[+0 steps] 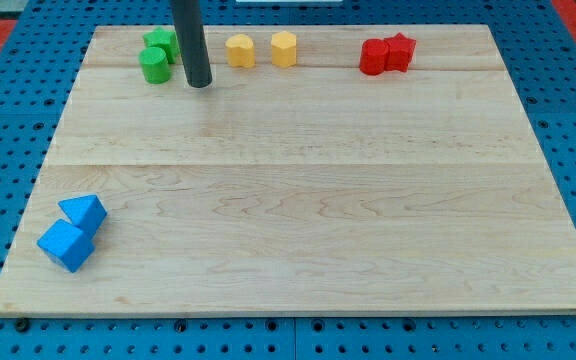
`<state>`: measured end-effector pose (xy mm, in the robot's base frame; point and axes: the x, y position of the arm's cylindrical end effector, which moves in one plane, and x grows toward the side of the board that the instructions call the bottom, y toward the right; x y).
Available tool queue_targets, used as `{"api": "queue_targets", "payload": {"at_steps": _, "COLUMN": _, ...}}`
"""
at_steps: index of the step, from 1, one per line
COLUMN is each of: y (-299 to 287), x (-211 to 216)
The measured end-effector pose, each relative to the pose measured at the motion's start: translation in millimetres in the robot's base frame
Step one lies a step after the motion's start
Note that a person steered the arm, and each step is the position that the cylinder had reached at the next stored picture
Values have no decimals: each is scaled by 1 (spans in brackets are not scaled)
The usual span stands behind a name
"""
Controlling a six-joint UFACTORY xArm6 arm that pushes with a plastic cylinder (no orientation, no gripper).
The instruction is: Slide the green star into the heart
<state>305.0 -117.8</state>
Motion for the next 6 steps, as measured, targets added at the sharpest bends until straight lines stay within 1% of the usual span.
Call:
{"api": "queue_targets", "payload": {"at_steps": 2, "y": -6, "x": 1}}
{"api": "queue_targets", "payload": {"at_steps": 3, "y": -6, "x": 17}}
{"api": "queue_targets", "payload": {"at_steps": 4, "y": -53, "x": 35}}
{"api": "queue_targets", "payload": {"at_steps": 6, "y": -104, "x": -55}}
